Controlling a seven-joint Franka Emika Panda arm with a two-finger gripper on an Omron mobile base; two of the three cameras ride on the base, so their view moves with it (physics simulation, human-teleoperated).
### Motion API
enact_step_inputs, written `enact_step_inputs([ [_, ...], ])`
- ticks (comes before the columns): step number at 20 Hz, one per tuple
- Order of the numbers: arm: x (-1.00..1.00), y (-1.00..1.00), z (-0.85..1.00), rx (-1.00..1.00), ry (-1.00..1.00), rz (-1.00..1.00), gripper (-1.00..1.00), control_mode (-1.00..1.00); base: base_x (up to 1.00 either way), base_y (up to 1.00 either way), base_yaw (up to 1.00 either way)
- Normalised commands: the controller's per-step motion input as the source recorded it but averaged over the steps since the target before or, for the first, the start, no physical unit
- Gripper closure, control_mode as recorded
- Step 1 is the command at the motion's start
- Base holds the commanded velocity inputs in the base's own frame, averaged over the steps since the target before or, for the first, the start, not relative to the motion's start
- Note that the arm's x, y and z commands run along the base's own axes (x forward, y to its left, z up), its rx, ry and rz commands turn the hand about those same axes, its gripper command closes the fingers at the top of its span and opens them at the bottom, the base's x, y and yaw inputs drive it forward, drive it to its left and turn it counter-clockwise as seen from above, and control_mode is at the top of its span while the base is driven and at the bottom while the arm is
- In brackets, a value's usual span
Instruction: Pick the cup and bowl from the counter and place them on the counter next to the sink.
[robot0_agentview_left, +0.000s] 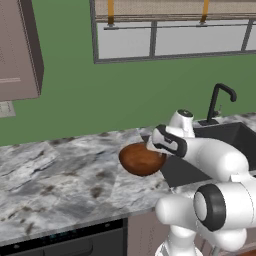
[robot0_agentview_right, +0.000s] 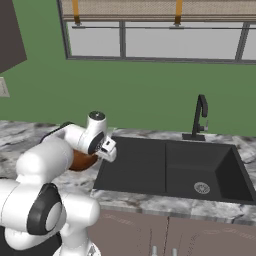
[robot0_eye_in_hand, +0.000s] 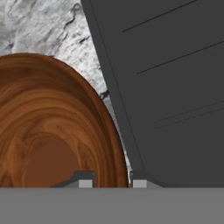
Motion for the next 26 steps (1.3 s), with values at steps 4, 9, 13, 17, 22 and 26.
enact_step_inputs([
  [4,0.0,0.0,-0.1,-0.02,-0.15,0.0,1.0,-1.0,0.0,0.0,0.0],
  [9,0.0,0.0,0.0,-0.05,0.0,0.0,1.0,-1.0,0.0,0.0,0.0],
  [13,0.0,0.0,0.0,-0.05,0.13,0.0,1.0,-1.0,0.0,0.0,0.0],
  [17,0.0,0.0,0.0,-0.04,0.27,0.0,1.0,-1.0,0.0,0.0,0.0],
  [22,0.0,0.01,0.0,-0.01,0.11,0.0,1.0,-1.0,0.0,0.0,0.0],
  [26,0.0,0.0,0.0,0.0,0.0,0.0,-1.0,-1.0,0.0,0.0,0.0],
])
